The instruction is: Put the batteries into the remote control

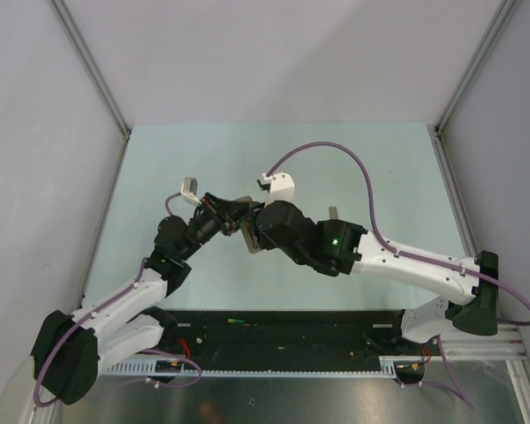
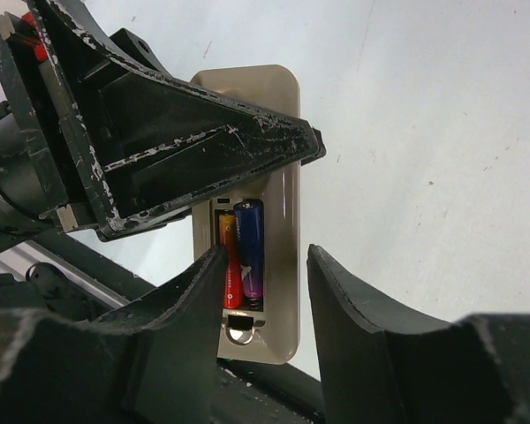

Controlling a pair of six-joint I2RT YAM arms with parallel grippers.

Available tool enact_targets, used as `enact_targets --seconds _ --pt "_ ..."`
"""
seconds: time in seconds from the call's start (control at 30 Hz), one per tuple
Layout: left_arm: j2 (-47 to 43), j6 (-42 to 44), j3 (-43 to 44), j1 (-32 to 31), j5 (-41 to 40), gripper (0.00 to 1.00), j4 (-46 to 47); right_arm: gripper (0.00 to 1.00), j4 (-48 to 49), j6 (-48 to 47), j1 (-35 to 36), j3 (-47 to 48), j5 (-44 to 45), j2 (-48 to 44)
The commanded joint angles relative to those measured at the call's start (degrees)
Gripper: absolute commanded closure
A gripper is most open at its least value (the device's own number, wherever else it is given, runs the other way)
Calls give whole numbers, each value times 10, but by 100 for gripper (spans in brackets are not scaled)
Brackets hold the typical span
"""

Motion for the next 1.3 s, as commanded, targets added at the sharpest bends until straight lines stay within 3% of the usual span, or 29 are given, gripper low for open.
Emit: enact_targets --seconds 0.0,0.43,1.27 --pt "-12 -33 14 -4 3 100 91 52 -44 3 8 10 -7 10" --pt "-6 -29 14 -4 3 100 93 32 -34 -2 5 15 -43 -20" --pt "23 -22 8 -4 4 100 92 6 1 1 10 58 -117 -50"
